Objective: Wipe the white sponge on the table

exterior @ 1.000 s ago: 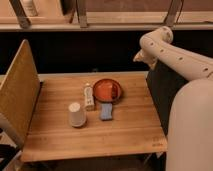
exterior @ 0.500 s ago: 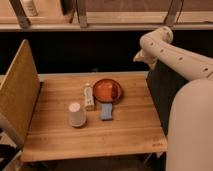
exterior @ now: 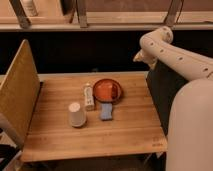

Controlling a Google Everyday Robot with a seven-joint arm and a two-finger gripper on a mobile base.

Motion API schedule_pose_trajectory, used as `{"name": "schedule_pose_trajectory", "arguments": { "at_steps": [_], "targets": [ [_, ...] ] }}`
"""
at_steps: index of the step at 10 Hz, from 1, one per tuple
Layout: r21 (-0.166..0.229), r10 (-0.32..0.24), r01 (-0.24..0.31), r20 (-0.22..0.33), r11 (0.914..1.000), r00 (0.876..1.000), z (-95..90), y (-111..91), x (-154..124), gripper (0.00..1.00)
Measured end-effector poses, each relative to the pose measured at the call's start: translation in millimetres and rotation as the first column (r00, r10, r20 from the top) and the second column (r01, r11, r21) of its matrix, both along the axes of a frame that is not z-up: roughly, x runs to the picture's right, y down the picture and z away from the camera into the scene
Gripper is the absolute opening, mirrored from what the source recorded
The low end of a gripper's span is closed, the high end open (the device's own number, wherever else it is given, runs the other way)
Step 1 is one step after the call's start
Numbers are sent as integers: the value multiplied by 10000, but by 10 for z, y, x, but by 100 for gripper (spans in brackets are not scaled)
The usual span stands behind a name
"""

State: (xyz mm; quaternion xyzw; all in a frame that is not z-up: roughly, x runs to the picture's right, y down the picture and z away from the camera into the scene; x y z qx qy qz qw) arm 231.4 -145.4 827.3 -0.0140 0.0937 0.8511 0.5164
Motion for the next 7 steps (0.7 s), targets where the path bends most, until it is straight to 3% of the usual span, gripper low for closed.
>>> {"name": "schedule_pose_trajectory", "arguments": {
  "at_steps": [2, 3, 5, 7],
  "targets": [
    [195, -1021, 1016, 279, 9946, 9944, -35, -25, -97, 66],
    [373, -1745, 1731, 386, 9842, 9839, -71, -45, -135, 66],
    [741, -3304, 3269, 418, 9422, 9429, -188, -36, -105, 66],
    [650, -3840, 3822, 168, 9218, 9232, -296, 70, 70, 66]
  ]
}}
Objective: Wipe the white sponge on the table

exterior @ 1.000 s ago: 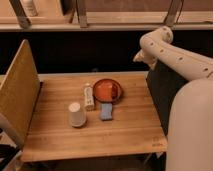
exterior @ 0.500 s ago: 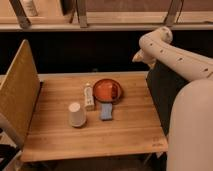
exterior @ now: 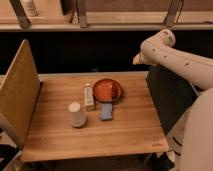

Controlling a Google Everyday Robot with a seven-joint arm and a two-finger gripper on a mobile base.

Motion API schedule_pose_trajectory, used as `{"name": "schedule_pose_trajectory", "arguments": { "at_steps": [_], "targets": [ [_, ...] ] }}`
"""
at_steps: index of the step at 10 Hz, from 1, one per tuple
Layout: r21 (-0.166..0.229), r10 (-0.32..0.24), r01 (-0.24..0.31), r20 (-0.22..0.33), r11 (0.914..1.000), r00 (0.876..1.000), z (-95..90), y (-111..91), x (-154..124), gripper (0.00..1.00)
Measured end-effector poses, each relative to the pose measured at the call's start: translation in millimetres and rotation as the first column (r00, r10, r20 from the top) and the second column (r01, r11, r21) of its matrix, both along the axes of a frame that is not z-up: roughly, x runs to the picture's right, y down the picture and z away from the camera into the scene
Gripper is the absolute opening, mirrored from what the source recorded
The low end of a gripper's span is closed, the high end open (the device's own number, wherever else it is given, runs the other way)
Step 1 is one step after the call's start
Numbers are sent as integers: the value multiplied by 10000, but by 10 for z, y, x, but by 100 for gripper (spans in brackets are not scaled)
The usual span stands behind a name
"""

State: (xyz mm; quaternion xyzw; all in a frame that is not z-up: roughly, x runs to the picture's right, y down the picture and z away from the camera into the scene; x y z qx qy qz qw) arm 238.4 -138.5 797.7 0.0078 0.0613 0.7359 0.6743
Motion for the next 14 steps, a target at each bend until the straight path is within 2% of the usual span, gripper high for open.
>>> {"name": "schedule_pose_trajectory", "arguments": {
  "at_steps": [3, 5, 7, 10, 11, 12, 14],
  "targets": [
    [-741, 119, -191, -964, 9971, 9953, -182, 396, 311, 66],
    [-1373, 10, -208, -1430, 9903, 9897, -300, 661, 347, 66],
    [-1952, -211, -109, -1611, 9807, 9867, -404, 877, 275, 66],
    [-2687, -398, 23, -1340, 9632, 9902, -490, 1163, 6, 66],
    [-3076, -493, 151, -1038, 9514, 9934, -511, 1298, -166, 66],
    [-3306, -550, 242, -839, 9435, 9950, -521, 1371, -275, 66],
    [-3428, -578, 297, -720, 9389, 9957, -531, 1410, -336, 66]
  ]
}}
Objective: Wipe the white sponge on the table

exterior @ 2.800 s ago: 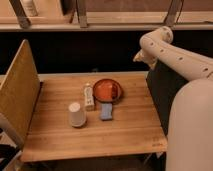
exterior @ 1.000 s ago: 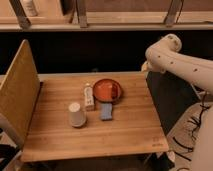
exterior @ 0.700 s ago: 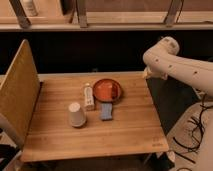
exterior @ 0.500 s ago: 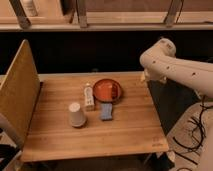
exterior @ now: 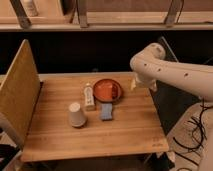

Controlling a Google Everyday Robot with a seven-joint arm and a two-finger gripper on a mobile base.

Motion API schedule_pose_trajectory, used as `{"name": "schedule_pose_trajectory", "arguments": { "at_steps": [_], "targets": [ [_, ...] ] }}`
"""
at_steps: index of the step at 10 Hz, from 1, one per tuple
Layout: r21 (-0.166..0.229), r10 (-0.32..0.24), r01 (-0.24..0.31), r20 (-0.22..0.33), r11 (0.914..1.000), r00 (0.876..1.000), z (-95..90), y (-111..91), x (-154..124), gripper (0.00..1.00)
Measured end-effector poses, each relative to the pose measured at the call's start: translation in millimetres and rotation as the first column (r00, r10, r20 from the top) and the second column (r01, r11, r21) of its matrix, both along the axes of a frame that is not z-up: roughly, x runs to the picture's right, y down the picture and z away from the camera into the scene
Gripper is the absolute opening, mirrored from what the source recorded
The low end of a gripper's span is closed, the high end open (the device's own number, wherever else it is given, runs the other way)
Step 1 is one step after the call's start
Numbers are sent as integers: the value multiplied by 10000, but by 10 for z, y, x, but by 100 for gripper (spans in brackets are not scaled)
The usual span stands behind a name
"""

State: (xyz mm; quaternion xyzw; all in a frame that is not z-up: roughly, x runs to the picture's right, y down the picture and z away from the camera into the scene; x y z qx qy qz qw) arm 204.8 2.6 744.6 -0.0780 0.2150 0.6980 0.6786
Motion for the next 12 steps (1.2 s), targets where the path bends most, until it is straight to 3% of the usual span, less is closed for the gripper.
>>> {"name": "schedule_pose_trajectory", "arguments": {
  "at_steps": [3, 5, 7, 10, 12],
  "targets": [
    [-49, 86, -85, 83, 10000, 9999, 42, 5, -19, 66],
    [-398, 199, -170, 728, 9991, 9971, 115, 130, -277, 66],
    [-1114, -242, 432, 1662, 9928, 9858, 87, 508, -727, 66],
    [-2150, -755, 1200, 2043, 9692, 9760, 100, 1039, -864, 66],
    [-2123, -775, 1230, 2108, 9694, 9744, 101, 1034, -900, 66]
  ]
}}
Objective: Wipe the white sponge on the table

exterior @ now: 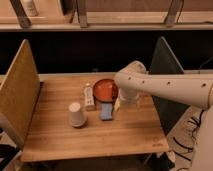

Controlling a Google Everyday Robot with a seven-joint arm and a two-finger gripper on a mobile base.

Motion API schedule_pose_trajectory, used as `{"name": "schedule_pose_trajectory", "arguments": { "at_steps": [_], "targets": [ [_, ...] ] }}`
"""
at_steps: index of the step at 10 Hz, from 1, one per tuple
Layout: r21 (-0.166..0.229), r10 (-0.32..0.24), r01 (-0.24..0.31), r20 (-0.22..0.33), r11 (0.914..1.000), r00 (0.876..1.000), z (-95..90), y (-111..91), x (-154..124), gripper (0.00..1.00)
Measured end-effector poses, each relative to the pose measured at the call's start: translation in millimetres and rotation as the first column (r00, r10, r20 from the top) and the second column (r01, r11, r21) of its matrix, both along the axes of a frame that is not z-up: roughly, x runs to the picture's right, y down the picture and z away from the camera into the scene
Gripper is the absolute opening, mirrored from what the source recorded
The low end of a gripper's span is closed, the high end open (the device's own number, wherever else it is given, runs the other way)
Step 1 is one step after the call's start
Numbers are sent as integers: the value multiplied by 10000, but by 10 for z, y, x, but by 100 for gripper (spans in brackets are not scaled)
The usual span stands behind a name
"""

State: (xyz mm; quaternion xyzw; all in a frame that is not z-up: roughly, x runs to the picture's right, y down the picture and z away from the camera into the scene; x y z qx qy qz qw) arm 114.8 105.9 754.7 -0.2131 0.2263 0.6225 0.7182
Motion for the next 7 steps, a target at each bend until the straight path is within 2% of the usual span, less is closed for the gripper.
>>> {"name": "schedule_pose_trajectory", "arguments": {
  "at_steps": [3, 4, 6, 7],
  "targets": [
    [-6, 8, -8, -32, 10000, 10000, 1, -7, 19, 66],
    [-121, -136, 136, 14, 9998, 9999, 29, 2, 7, 66],
    [-509, -852, 884, 612, 9948, 9945, 163, 106, -285, 66],
    [-730, -1239, 1310, 943, 9887, 9878, 218, 186, -468, 66]
  ]
}}
